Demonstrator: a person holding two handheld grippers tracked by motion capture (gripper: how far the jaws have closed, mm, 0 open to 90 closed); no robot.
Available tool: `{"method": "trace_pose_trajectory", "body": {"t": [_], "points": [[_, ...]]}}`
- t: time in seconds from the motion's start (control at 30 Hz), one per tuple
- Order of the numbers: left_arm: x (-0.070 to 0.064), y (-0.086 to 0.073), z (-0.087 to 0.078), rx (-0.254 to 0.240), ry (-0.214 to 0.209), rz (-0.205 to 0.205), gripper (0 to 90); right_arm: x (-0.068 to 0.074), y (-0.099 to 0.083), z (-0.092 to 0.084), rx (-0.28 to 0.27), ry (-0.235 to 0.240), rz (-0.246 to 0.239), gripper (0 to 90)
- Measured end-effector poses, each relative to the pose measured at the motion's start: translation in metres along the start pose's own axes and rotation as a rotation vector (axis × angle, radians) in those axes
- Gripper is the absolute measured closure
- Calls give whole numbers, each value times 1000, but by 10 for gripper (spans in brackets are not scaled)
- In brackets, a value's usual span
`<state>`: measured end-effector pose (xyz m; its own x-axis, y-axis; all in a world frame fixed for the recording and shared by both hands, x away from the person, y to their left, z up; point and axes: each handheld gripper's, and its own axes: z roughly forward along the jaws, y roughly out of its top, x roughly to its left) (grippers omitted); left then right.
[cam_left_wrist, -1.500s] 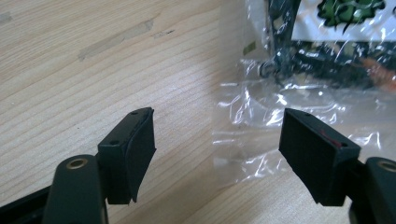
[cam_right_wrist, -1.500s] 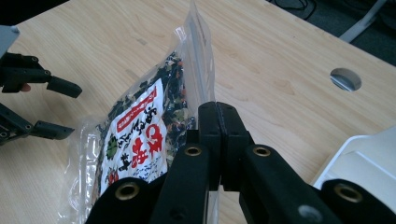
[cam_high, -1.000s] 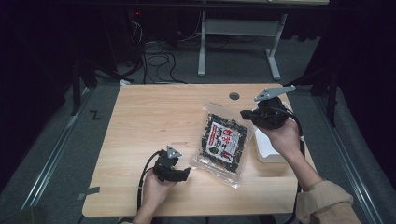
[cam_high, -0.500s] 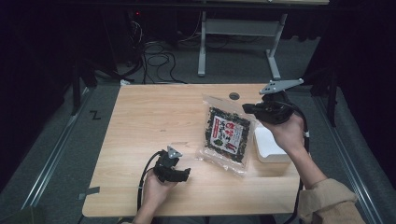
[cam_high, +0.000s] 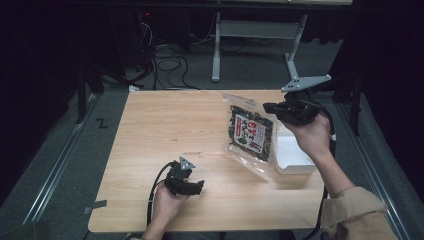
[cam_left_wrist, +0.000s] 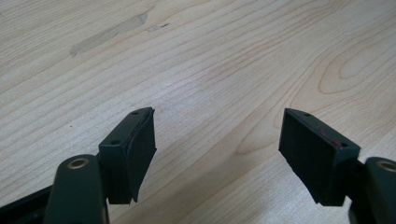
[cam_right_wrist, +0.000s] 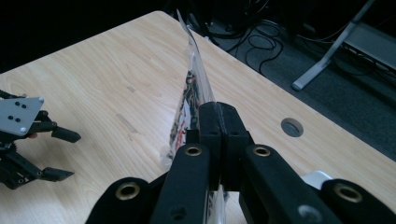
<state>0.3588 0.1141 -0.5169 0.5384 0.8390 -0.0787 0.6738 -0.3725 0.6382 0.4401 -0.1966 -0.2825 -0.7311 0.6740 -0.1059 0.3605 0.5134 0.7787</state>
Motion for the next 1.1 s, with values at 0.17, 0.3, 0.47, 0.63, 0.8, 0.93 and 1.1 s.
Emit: {"method": "trace_pose_trajectory", "body": {"t": [0.17,0.3,0.47,0.63,0.8,0.93,1.1], "points": [[0,0,0,7,-5,-2,277,-6,5,-4,-2,-23,12,900],[0,0,0,1,-1,4,276,-10,8,-8,-15,-34,25,900],[0,0,1,9,-8,1,276,-14,9,-12,-23,-46,26,900],[0,0,0,8,-6,0,276,-20,11,-16,-33,-58,32,900],[0,0,1,10,-8,0,276,-25,10,-19,-33,-77,41,900],[1,-1,0,7,-9,-4,277,-33,8,-23,-42,-97,63,900],[0,-1,1,10,-8,-3,277,-42,5,-32,-53,-124,78,900]]}}
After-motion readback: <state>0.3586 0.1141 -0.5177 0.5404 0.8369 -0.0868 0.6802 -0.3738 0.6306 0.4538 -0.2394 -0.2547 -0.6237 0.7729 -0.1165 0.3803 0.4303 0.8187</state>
